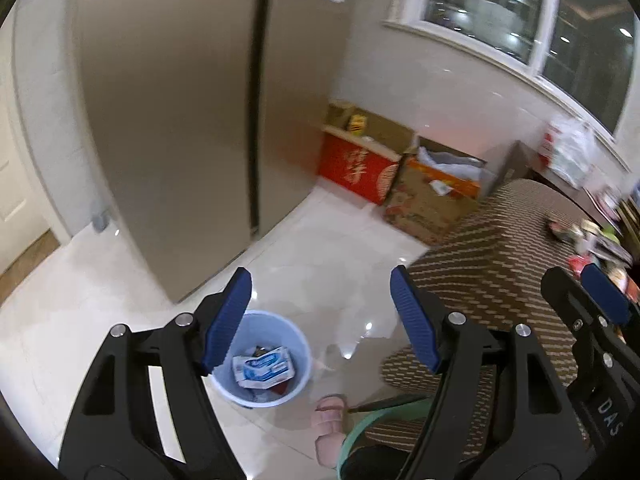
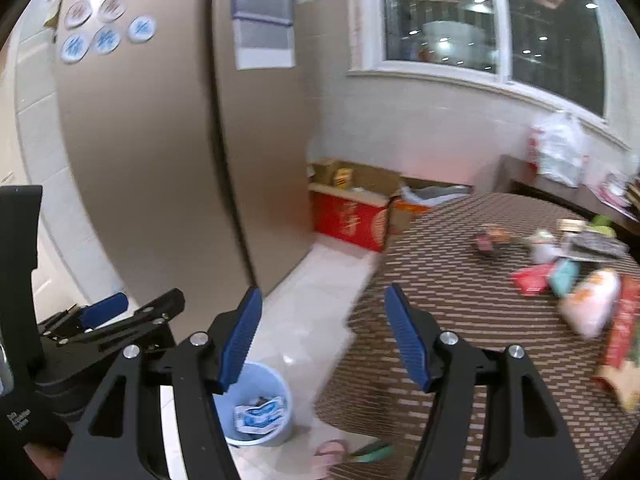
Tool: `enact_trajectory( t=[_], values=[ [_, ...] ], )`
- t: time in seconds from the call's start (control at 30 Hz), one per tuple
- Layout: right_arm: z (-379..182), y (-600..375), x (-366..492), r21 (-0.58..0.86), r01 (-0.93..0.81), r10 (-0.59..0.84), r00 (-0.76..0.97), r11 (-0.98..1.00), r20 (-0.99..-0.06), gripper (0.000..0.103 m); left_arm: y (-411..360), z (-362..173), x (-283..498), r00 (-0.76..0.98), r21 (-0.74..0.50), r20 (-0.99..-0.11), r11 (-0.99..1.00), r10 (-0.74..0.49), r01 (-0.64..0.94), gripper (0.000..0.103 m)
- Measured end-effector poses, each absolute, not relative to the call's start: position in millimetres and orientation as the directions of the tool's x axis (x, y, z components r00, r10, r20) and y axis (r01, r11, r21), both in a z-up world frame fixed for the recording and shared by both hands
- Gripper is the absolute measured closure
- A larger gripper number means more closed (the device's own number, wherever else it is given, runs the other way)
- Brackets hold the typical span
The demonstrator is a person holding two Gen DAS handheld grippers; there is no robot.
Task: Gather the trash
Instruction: 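Return to the table and grasp the white plastic bag with the left tool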
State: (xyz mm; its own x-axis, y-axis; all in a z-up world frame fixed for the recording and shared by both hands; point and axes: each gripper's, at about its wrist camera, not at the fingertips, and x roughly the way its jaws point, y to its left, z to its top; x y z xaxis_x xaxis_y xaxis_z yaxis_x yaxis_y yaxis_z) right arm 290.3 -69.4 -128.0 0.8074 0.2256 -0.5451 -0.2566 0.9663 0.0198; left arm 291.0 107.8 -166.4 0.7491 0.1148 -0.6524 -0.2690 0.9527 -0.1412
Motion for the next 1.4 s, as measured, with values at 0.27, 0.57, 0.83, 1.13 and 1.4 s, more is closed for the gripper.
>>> enact_trajectory(
  t=[0.27, 0.57, 0.83, 1.13, 1.4],
  values=[
    [-115.5, -195.5, 264.7, 0.022, -0.017, 0.026, 0.861, 1.000, -0.508, 0.037, -22.0, -144.8, 297.8, 0.771, -0.093, -0.636, 0.995, -0.039, -0.027, 0.031],
    [-129.6, -334.9, 236.4, 0.106, 0.247, -0.151, 0.825, 0.963, -0.544, 0.037, -141.9, -137.8, 297.1, 0.746, -0.055, -0.641, 0.980, -0.181, 0.191, 0.031],
    [-158.6, -385.3, 247.2, 0.238, 0.268, -0.066, 0.781, 0.933, -0.621, 0.037, -195.4, -139.2, 306.5, 0.727, -0.007, -0.652, 0.961, -0.213, 0.275, 0.031],
    [-179.3, -399.9, 275.9, 0.403, 0.249, 0.069, 0.775, 0.880, -0.629, 0.035, -208.2, -147.4, 326.5, 0.715, 0.001, -0.651, 0.942, -0.255, 0.337, 0.031],
    [-169.3, -400.5, 284.9, 0.429, 0.180, 0.127, 0.794, 0.885, -0.595, 0.081, -231.7, -152.4, 351.8, 0.694, 0.005, -0.656, 0.917, -0.297, 0.398, 0.031]
  ],
)
